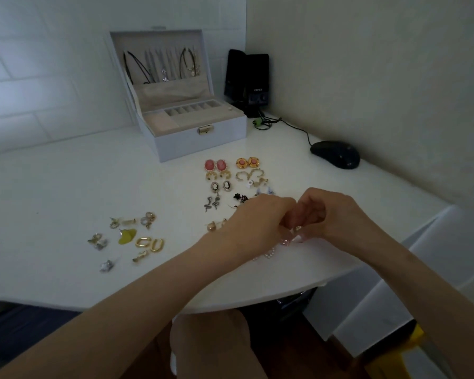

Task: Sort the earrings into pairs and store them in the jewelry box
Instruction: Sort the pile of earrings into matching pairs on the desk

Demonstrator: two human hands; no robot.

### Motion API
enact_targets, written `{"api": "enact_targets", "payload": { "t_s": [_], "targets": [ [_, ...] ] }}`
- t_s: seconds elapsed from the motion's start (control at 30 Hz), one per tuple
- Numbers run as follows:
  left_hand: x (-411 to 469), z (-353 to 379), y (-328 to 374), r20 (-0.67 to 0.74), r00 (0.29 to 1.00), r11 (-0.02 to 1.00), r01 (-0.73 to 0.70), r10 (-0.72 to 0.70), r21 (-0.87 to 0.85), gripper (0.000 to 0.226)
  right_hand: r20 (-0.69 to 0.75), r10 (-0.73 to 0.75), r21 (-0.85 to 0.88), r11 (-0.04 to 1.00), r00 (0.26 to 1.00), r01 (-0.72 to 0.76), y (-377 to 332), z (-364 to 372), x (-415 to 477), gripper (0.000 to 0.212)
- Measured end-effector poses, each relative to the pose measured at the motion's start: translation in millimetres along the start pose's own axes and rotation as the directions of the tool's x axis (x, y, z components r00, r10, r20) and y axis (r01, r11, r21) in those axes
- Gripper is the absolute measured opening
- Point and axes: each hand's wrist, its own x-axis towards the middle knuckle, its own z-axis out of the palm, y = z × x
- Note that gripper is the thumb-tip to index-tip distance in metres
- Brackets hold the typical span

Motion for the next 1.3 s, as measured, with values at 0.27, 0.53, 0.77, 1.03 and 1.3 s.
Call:
{"api": "enact_targets", "payload": {
  "t_s": [0.27,0.53,0.77,1.03,1.3],
  "targets": [
    [0,-3,-15,-0.155,0.988,0.999,0.026,-0.020,0.038,0.012,-0.045,-0.020,-0.003,1.000,0.999,0.020,0,-9,1,0.021],
    [0,-1,-12,-0.056,0.998,0.995,0.030,-0.025,0.090,0.014,0.019,0.019,-0.060,0.998,1.000,-0.017,0,-5,4,0.025],
    [4,2,-11,-0.050,0.996,0.996,0.076,-0.074,0.046,0.023,0.004,0.015,-0.025,1.000,1.000,-0.015,2,0,6,0.023],
    [3,1,-13,-0.060,0.997,0.995,0.061,-0.056,0.082,0.026,-0.003,-0.018,-0.025,1.000,1.000,0.018,1,1,8,0.027],
    [-5,-9,-19,-0.166,0.986,0.998,0.032,-0.023,0.052,0.015,-0.040,-0.012,-0.048,0.999,0.999,0.010,-8,-4,10,0.016]
  ]
}}
